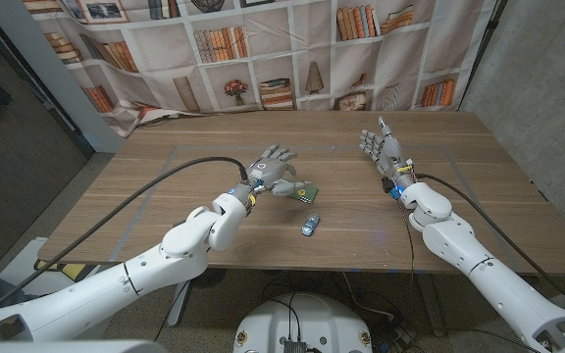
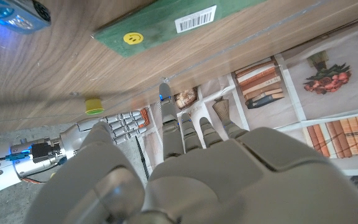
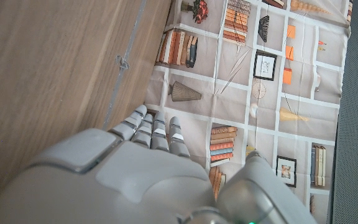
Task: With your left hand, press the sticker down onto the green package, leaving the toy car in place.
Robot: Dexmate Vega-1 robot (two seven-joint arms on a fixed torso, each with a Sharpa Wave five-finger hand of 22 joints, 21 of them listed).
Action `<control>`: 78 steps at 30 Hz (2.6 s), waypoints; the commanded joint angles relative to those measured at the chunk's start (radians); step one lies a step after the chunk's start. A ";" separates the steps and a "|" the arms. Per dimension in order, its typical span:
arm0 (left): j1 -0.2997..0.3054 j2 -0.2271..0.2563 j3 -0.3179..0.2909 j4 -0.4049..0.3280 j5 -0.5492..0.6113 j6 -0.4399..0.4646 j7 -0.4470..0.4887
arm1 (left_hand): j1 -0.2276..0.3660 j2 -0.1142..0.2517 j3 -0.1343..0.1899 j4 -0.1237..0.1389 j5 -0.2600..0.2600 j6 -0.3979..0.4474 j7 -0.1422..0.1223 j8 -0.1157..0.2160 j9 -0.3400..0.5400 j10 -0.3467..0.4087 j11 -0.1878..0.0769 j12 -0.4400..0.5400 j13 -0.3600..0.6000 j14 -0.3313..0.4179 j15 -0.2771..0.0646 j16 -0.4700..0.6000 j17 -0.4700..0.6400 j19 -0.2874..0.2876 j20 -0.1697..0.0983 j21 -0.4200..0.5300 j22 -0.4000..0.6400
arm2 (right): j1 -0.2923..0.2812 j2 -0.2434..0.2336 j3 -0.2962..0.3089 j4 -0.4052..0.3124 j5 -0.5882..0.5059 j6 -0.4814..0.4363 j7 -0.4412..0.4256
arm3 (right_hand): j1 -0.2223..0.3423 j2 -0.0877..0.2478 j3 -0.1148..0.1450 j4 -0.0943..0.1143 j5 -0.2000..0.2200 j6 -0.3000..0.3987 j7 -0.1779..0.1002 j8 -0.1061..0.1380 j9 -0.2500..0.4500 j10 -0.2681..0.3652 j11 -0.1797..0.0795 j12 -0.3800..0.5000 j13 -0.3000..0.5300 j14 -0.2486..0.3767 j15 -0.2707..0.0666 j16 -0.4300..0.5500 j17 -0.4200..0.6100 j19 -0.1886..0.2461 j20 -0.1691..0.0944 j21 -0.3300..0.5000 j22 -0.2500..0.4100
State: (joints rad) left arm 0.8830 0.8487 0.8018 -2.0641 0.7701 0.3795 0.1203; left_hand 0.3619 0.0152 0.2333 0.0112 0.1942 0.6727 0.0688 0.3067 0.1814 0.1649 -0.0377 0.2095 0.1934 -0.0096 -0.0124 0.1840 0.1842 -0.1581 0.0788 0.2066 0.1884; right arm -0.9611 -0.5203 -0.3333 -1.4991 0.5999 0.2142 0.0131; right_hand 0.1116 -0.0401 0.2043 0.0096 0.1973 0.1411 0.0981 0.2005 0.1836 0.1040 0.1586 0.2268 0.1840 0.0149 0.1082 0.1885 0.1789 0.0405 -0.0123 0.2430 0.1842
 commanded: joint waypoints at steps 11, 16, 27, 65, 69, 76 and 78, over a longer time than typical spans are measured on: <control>-0.047 -0.023 0.048 0.031 -0.016 -0.005 -0.086 | 0.004 0.005 -0.004 0.002 -0.002 0.049 0.002 0.004 0.003 0.001 -0.004 0.004 0.001 0.005 -0.010 0.004 0.002 -0.011 0.000 0.000 0.006 | 0.021 0.000 -0.001 0.019 0.004 -0.011 0.019 | 0.001 0.009 -0.002 -0.005 -0.002 0.009 0.000 0.001 0.004 0.007 -0.001 -0.001 0.003 -0.003 0.006 0.000 0.004 0.009 0.000 -0.003 0.001; -0.046 -0.023 0.052 0.029 -0.009 0.007 -0.091 | 0.004 0.005 -0.004 0.003 -0.002 0.054 0.005 0.002 0.003 0.005 -0.005 0.006 0.002 0.008 -0.013 0.005 0.002 -0.011 -0.001 0.001 0.006 | 0.028 0.005 -0.003 0.031 0.007 -0.012 0.026 | 0.001 0.009 -0.002 -0.006 -0.002 0.010 0.000 0.001 0.004 0.008 0.000 -0.001 0.003 -0.004 0.007 -0.001 0.004 0.010 0.001 -0.004 0.001; -0.043 -0.029 0.062 0.035 -0.003 0.017 -0.092 | 0.003 0.007 -0.005 0.003 -0.002 0.050 0.002 -0.004 0.003 0.003 -0.008 0.005 0.002 0.009 -0.018 0.005 0.002 -0.012 -0.001 0.002 0.006 | 0.038 0.010 -0.005 0.041 0.011 -0.024 0.037 | 0.001 0.011 -0.003 -0.006 -0.002 0.009 -0.001 0.000 0.004 0.008 -0.002 -0.002 0.003 -0.003 0.007 0.000 0.004 0.010 0.002 -0.006 0.001; -0.085 -0.047 0.095 0.093 0.007 -0.019 -0.142 | 0.007 0.026 -0.006 0.008 -0.003 -0.050 -0.104 -0.083 0.004 -0.048 -0.006 -0.005 0.003 -0.023 -0.014 0.002 0.002 -0.024 0.013 0.009 0.008 | 0.078 0.027 -0.022 0.061 -0.007 -0.030 0.044 | 0.000 0.014 -0.006 -0.009 -0.002 0.011 -0.003 -0.002 0.004 0.009 0.000 -0.004 0.003 -0.003 0.007 -0.001 0.004 0.013 0.003 -0.013 0.002; -0.088 -0.053 0.100 0.098 0.011 -0.015 -0.148 | 0.007 0.028 -0.006 0.008 -0.003 -0.039 -0.103 -0.081 0.004 -0.047 -0.008 -0.004 0.003 -0.023 -0.016 0.002 0.002 -0.024 0.013 0.010 0.008 | 0.080 0.027 -0.024 0.062 -0.007 -0.031 0.047 | 0.000 0.014 -0.007 -0.009 -0.002 0.011 -0.003 -0.002 0.004 0.010 0.001 -0.004 0.003 -0.003 0.007 -0.001 0.004 0.013 0.003 -0.013 0.002; -0.091 -0.062 0.111 0.101 0.027 0.001 -0.162 | 0.009 0.030 -0.006 0.007 -0.004 -0.025 -0.110 -0.079 0.004 -0.046 -0.008 -0.003 0.003 -0.024 -0.019 0.002 0.002 -0.026 0.013 0.010 0.008 | 0.080 0.032 -0.019 0.068 0.006 -0.024 0.060 | -0.001 0.014 -0.007 -0.009 -0.003 0.012 -0.003 -0.002 0.004 0.013 0.000 -0.003 0.003 -0.003 0.007 -0.001 0.004 0.014 0.003 -0.014 0.002; -0.091 -0.066 0.114 0.102 0.030 0.006 -0.165 | 0.010 0.031 -0.005 0.007 -0.003 -0.023 -0.111 -0.079 0.004 -0.044 -0.008 -0.002 0.003 -0.025 -0.020 0.002 0.001 -0.026 0.012 0.010 0.008 | 0.081 0.032 -0.020 0.068 0.006 -0.027 0.062 | -0.001 0.014 -0.007 -0.010 -0.003 0.012 -0.003 -0.002 0.004 0.014 0.001 -0.003 0.003 -0.003 0.007 -0.001 0.004 0.014 0.003 -0.014 0.002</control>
State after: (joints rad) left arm 0.7980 0.7967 0.9017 -1.9702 0.7814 0.3673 -0.0268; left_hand 0.3658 0.0426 0.2265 0.0180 0.1941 0.6381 -0.0428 0.2221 0.1840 0.1168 -0.0395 0.2009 0.1929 -0.0273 -0.0303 0.1843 0.1837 -0.1721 0.0859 0.2117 0.1931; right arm -0.8858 -0.4943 -0.3535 -1.4383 0.5948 0.1834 0.0597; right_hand 0.1069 -0.0355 0.1959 0.0012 0.1973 0.1448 0.0944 0.2005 0.1836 0.1075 0.1550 0.2268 0.1839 0.0149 0.1082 0.1885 0.1789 0.0422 -0.0106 0.2285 0.1839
